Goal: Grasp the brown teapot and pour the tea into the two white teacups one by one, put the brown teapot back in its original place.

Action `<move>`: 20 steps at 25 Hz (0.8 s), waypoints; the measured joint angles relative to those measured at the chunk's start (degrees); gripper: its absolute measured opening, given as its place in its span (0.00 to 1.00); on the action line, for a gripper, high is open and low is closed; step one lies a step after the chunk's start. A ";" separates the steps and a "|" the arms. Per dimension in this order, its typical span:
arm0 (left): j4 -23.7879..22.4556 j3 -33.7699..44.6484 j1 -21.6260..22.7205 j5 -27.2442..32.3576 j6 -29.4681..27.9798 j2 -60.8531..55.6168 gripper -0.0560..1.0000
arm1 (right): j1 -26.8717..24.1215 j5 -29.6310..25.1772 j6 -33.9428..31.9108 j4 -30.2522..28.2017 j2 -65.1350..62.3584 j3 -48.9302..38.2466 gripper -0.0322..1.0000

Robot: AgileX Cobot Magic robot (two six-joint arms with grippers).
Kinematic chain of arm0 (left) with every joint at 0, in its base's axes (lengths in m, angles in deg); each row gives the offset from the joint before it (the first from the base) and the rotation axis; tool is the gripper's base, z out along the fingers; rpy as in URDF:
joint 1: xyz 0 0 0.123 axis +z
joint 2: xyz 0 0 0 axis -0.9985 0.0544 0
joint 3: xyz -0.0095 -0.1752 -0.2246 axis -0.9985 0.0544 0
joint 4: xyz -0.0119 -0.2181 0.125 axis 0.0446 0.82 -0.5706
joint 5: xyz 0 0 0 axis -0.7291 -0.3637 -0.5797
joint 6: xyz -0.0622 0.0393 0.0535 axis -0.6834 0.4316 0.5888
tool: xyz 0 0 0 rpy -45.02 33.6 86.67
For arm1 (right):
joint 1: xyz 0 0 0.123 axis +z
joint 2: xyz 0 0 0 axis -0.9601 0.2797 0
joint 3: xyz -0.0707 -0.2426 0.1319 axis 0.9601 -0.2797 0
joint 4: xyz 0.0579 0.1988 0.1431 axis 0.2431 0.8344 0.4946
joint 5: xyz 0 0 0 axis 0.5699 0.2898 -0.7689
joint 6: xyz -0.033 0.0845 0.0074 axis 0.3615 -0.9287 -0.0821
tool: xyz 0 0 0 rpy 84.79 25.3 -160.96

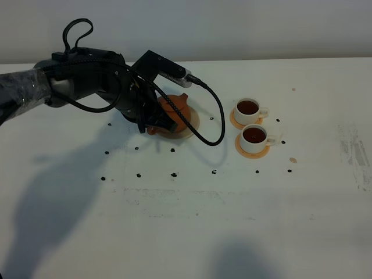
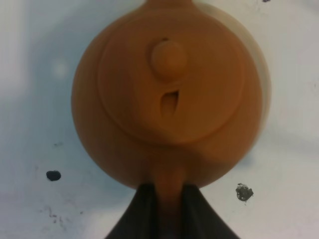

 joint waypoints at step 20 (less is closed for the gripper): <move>0.78 0.00 0.00 -0.38 2.71 -0.77 0.69 | 0.00 0.00 0.00 0.00 0.00 0.00 0.50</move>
